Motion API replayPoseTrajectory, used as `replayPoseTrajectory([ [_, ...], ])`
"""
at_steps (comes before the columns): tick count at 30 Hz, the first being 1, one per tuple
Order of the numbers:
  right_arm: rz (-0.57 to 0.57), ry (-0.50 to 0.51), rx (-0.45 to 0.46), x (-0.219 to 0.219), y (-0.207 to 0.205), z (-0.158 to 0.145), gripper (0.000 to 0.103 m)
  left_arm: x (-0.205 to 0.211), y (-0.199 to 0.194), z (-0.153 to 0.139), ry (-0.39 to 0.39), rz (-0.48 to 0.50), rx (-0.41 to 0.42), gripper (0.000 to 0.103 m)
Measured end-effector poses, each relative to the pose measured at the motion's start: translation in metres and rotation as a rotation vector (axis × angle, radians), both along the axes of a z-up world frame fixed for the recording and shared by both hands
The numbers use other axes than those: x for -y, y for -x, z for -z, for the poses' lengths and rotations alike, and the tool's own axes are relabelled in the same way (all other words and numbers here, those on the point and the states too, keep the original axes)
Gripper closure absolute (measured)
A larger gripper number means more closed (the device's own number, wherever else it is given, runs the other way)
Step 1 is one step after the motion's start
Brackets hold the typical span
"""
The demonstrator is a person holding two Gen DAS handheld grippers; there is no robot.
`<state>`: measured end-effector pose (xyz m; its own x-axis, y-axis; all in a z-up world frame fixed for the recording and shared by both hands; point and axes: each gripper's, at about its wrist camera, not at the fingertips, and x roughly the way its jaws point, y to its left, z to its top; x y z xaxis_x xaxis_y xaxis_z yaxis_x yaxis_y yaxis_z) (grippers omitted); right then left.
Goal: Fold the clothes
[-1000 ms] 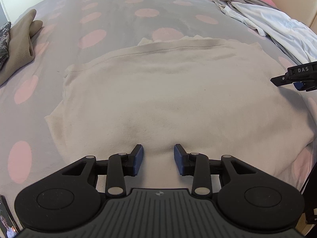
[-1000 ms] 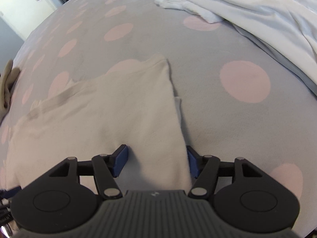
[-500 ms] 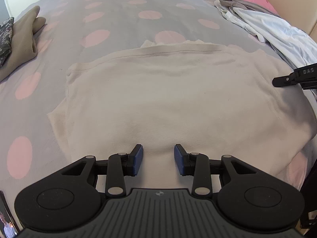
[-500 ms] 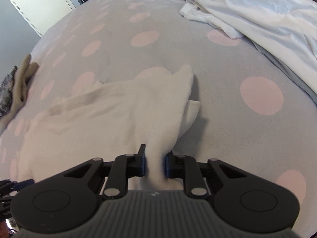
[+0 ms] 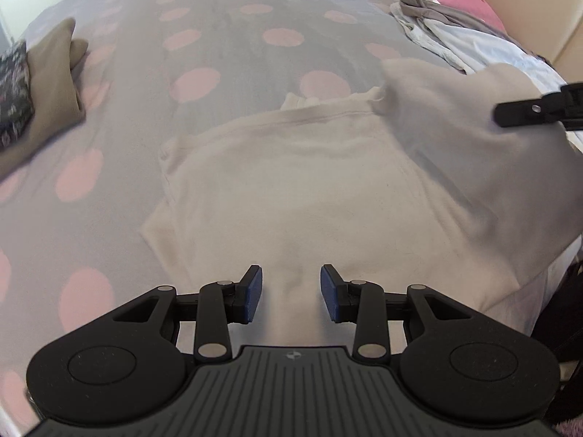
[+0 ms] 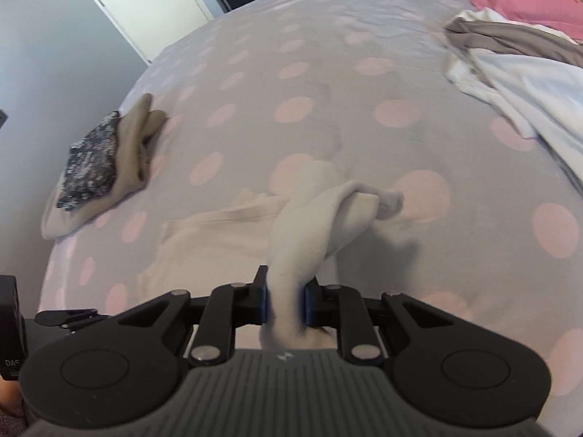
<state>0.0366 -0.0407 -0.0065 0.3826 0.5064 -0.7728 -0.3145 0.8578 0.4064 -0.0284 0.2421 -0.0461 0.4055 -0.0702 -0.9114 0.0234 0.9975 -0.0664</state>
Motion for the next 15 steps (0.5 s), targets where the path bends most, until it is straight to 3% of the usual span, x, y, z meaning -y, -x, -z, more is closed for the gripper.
replayPoseTrajectory([
  [4,-0.043,-0.028,-0.025,-0.038,0.005,-0.004,0.083,-0.015,0.0,-0.015,0.008,-0.009,0.022,0.07],
  [8,-0.077,-0.029,-0.016,-0.073,0.013,-0.006,0.083,-0.028,-0.004,-0.018,0.057,-0.042,0.054,0.077],
  [15,-0.149,0.046,-0.004,-0.14,0.019,0.011,0.083,-0.043,-0.006,-0.017,0.068,-0.093,0.069,0.078],
])
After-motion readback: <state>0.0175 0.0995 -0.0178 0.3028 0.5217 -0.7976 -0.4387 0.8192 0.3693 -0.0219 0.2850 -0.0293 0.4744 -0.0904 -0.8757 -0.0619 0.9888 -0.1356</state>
